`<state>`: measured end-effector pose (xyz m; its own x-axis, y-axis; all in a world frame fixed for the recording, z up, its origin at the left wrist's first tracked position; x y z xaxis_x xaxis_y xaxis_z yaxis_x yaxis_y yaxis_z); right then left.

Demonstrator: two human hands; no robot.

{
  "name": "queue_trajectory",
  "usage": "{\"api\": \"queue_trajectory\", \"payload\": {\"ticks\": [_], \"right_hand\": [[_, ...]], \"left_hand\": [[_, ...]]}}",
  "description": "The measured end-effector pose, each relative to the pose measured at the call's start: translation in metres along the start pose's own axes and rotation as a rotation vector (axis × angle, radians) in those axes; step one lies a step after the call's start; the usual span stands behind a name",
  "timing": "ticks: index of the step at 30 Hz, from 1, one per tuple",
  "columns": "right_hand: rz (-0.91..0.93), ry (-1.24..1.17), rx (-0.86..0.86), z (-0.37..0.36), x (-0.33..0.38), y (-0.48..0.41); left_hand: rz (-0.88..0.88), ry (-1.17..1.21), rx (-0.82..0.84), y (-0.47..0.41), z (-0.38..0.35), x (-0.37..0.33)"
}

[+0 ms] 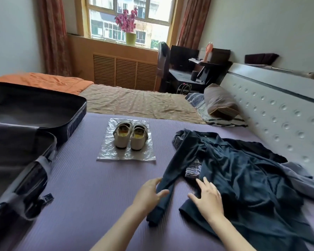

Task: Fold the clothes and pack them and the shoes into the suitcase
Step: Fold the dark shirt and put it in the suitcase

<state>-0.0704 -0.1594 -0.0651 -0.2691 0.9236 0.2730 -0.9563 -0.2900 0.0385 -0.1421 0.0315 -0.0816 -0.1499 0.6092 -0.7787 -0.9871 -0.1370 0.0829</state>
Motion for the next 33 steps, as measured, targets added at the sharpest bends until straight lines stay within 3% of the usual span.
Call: {"api": "queue_trajectory", "payload": {"ticks": [4,7,13,21,24,27,30,33], "right_hand": [[-0.022,-0.005,0.02,-0.032,-0.024,0.009],[-0.005,-0.103,-0.066,-0.035,-0.023,0.014],[0.092,-0.253,-0.062,-0.05,0.017,0.035],[0.17,-0.466,0.049,-0.062,0.096,0.082],[0.203,-0.458,0.145,-0.077,0.136,0.107],[0.309,-0.461,0.314,-0.093,0.187,0.14],[0.378,-0.373,0.429,-0.107,0.223,0.166],[0.428,-0.268,0.452,-0.111,0.231,0.178]], "left_hand": [[0.024,-0.246,0.057,0.006,-0.044,0.013],[-0.061,-0.331,-0.065,0.011,-0.04,0.012],[-0.295,-0.445,-0.261,0.025,0.016,0.013],[-0.245,-0.448,-0.357,0.081,0.111,0.07],[-0.144,-0.559,-0.402,0.116,0.134,0.1],[0.129,-0.633,-0.368,0.154,0.15,0.146],[0.323,-0.666,-0.258,0.181,0.154,0.165],[0.407,-0.65,-0.127,0.188,0.156,0.16]]}}
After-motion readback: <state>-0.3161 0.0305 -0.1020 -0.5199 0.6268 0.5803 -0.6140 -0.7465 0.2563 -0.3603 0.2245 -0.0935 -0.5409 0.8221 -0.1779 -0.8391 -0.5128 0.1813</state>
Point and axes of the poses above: each hand's wrist, its own y-axis away from the middle knuckle, its own z-axis out of the back of the hand, x = y × z, the point moved 10 cm from there along -y, towards the middle knuckle, and after that the axes turned 6 degrees about x, right-handed, at the moved point
